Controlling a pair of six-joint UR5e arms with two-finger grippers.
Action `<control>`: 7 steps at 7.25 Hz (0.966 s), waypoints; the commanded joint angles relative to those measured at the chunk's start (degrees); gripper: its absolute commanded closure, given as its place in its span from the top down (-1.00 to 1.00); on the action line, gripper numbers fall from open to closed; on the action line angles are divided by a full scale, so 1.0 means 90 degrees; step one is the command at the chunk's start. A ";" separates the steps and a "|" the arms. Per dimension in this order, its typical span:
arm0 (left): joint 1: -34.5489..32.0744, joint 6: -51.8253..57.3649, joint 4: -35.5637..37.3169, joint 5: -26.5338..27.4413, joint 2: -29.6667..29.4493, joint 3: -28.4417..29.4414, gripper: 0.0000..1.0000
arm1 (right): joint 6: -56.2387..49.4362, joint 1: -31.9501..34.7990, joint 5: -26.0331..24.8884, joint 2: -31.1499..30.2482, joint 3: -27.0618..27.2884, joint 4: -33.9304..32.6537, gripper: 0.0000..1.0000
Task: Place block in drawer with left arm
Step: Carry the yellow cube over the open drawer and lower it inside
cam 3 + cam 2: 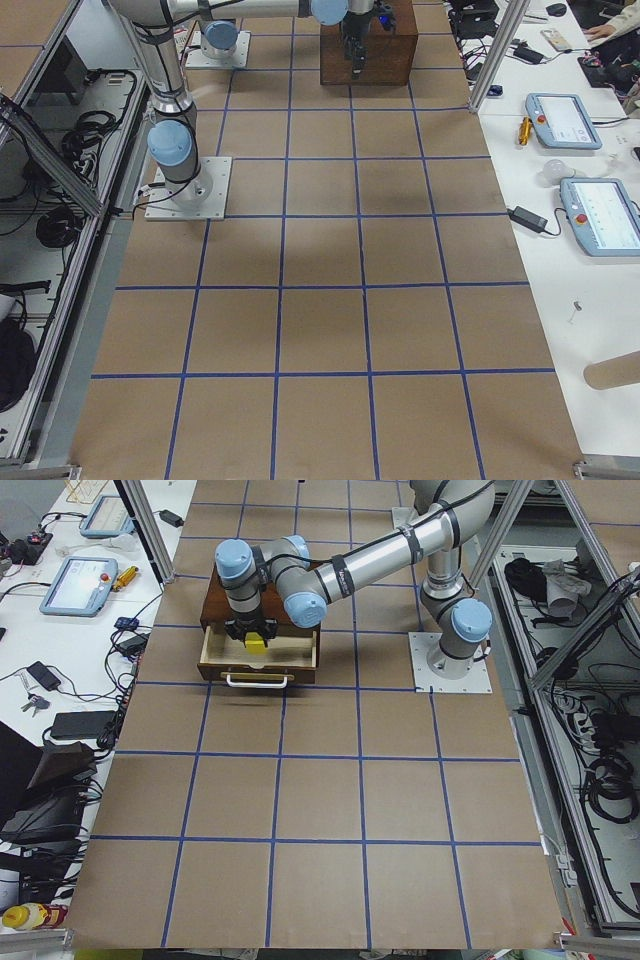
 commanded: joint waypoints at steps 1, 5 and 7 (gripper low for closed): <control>-0.0006 -0.0009 0.0284 0.0002 -0.0022 -0.0212 -0.76 | -0.0007 0.0000 -0.0004 0.0000 0.0000 0.0000 1.00; -0.0035 -0.0534 0.0051 -0.0008 0.0348 -0.0115 0.91 | 0.0003 0.0000 -0.0004 0.0000 0.0000 0.0000 1.00; -0.0064 -0.1139 -0.0679 -0.0076 0.0961 0.0011 0.91 | -0.0007 0.0000 -0.0004 0.0000 0.0000 0.0000 1.00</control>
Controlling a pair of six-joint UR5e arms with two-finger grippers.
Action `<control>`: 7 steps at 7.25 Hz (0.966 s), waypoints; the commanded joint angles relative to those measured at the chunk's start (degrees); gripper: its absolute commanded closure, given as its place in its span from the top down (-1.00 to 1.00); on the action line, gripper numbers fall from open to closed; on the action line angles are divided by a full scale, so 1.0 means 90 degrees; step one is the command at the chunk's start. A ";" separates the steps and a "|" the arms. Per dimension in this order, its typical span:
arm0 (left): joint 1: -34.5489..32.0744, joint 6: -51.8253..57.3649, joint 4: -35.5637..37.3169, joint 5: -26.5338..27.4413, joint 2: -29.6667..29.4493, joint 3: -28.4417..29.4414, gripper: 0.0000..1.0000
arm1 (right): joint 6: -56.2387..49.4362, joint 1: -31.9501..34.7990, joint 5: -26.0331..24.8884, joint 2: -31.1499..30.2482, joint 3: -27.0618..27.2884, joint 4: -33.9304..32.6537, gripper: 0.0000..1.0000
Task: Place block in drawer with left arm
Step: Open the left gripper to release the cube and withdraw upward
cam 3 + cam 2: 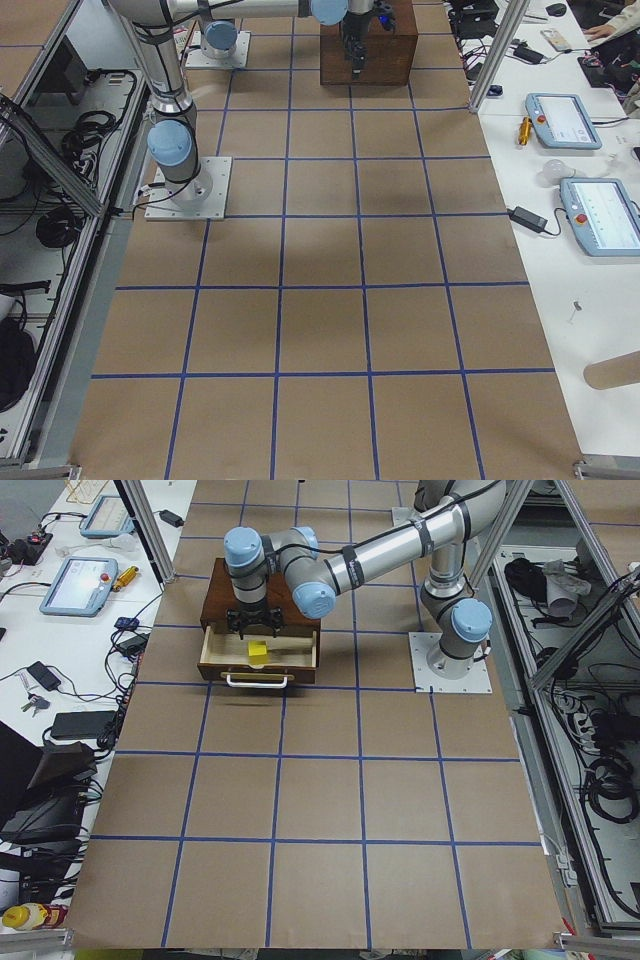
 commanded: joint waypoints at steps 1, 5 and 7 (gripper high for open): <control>-0.0029 -0.0776 -0.0916 -0.0007 0.0765 0.0103 0.92 | 0.0006 0.0000 0.0000 0.0000 0.0000 0.0000 1.00; -0.0038 -0.3270 -0.1897 0.0100 0.1871 -0.0013 1.00 | -0.0004 0.0000 0.0000 0.0000 0.0000 0.0000 1.00; -0.0068 -0.5251 -0.1858 0.0130 0.1951 -0.0053 1.00 | 0.0006 0.0000 0.0000 0.0000 0.0000 0.0000 1.00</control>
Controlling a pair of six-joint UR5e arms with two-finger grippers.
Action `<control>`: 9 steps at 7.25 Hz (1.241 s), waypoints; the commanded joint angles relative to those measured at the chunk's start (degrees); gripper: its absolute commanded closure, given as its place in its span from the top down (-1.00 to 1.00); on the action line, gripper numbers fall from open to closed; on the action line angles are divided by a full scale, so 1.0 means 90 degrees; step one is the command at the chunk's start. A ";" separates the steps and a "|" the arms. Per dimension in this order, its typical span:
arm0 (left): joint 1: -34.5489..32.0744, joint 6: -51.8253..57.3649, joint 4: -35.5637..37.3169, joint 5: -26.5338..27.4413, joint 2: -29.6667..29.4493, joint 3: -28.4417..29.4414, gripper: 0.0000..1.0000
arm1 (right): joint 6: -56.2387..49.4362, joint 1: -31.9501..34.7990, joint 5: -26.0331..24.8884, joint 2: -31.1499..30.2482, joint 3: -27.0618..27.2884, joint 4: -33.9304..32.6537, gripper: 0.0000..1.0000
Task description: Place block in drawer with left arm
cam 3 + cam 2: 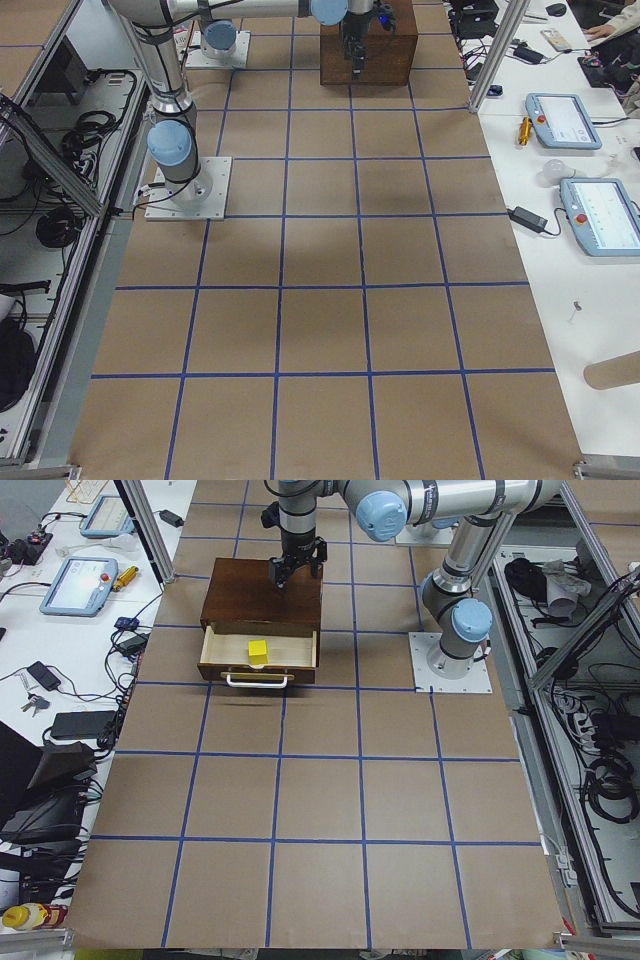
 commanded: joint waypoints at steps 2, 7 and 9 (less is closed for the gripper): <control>-0.0923 -0.3069 0.0105 0.0054 -0.0035 -0.0041 1.00 | -0.0004 0.0000 0.0000 0.0000 0.0000 0.0000 1.00; -0.2675 -0.7625 0.0643 0.0335 -0.0377 -0.0051 1.00 | -0.0004 0.0000 0.0000 0.0000 0.0000 0.0000 1.00; -0.2706 -0.7638 0.0643 0.0356 -0.0377 -0.0041 1.00 | 0.0006 0.0000 0.0000 0.0000 0.0000 0.0000 1.00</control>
